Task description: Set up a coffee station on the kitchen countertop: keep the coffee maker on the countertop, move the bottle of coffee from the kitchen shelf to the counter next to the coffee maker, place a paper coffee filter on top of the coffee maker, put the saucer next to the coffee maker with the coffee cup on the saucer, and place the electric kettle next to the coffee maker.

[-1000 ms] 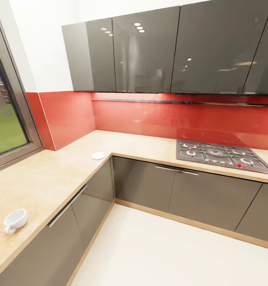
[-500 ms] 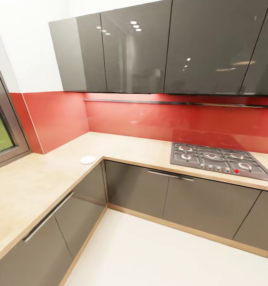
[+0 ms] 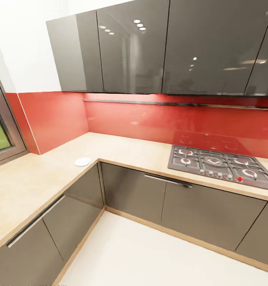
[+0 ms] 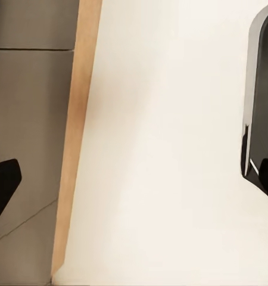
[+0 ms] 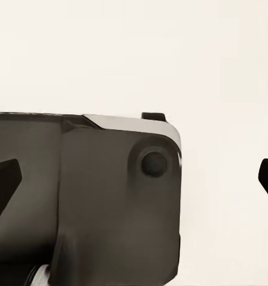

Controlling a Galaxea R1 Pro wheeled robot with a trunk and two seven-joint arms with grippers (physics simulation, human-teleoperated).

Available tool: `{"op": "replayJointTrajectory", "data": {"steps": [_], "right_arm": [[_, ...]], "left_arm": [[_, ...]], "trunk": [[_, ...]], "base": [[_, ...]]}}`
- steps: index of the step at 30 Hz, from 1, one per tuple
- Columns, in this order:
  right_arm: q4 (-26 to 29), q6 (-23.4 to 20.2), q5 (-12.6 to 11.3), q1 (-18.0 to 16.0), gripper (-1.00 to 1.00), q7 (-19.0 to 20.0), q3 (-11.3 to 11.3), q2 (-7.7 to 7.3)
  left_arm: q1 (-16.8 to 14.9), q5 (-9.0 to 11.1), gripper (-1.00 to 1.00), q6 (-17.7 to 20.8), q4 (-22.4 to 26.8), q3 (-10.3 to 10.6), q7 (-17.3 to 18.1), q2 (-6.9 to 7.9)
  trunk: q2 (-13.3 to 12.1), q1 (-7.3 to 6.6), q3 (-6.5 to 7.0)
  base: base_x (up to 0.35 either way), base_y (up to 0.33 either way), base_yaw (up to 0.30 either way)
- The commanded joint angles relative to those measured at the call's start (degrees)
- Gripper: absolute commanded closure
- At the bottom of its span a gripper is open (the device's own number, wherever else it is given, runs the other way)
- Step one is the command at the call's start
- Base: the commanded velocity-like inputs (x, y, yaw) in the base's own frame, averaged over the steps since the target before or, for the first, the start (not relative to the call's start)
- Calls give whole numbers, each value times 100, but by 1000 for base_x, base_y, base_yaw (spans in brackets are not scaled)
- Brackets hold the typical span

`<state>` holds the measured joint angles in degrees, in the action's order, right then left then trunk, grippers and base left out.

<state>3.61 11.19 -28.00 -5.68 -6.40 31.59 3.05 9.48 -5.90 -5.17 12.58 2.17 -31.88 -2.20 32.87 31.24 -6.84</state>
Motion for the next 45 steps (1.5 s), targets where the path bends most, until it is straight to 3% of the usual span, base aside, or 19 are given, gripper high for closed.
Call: {"op": "replayJointTrajectory", "data": {"steps": [1,15,22,31,45], "right_arm": [[-1,14,-47,-2,-100,-19,49,2],[-1,14,-47,-3,-100,-19,49,3],[1,14,-47,-2,-100,-19,49,3],[8,14,-47,-1,-100,-19,49,3],[8,14,-47,-1,-100,-19,49,9]], "left_arm": [[1,-34,-100,16,8,21,-38,0],[1,-34,-100,-1,9,24,-38,-4],[1,-40,-100,-236,-7,33,-38,-4],[1,-44,-100,-269,-2,37,-43,-13],[1,-76,-100,-275,11,49,-47,-35]], "trunk": [[8,4,-9],[8,4,-9],[8,4,-9],[8,4,-9],[8,4,-9]], "base": [[149,-257,269],[105,-266,276],[51,-283,278],[150,-285,278],[15,-28,278]]}}
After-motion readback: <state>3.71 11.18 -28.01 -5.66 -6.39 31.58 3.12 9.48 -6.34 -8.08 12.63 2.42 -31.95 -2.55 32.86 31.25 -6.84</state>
